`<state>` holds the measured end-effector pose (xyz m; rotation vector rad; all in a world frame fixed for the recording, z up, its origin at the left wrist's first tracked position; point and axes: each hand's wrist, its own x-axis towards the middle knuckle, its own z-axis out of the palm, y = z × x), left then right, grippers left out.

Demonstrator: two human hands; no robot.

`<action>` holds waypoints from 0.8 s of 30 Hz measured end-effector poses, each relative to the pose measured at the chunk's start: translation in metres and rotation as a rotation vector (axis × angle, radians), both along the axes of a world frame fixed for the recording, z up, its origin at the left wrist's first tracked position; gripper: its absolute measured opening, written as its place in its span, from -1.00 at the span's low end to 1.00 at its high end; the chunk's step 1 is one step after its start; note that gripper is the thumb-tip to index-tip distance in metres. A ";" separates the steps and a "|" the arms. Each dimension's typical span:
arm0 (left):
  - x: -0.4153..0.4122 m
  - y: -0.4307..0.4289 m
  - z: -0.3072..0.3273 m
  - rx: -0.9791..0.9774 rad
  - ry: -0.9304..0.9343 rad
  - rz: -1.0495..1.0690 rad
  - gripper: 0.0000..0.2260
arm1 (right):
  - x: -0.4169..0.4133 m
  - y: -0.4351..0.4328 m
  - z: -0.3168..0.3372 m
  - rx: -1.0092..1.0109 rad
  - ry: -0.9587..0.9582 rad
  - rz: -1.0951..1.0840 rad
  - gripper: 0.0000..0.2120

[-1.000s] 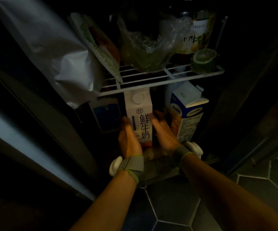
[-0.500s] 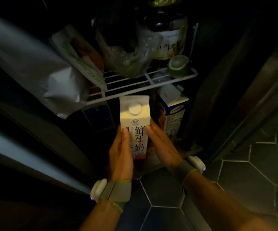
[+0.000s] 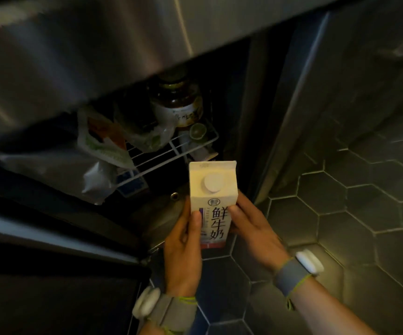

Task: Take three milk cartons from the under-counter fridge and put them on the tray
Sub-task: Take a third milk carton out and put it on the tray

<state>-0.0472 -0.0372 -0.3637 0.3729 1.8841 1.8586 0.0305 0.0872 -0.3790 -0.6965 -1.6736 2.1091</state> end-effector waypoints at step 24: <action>0.034 -0.111 0.471 0.047 0.007 -0.351 -0.56 | 0.076 -0.106 0.484 0.097 -0.125 -0.072 -0.38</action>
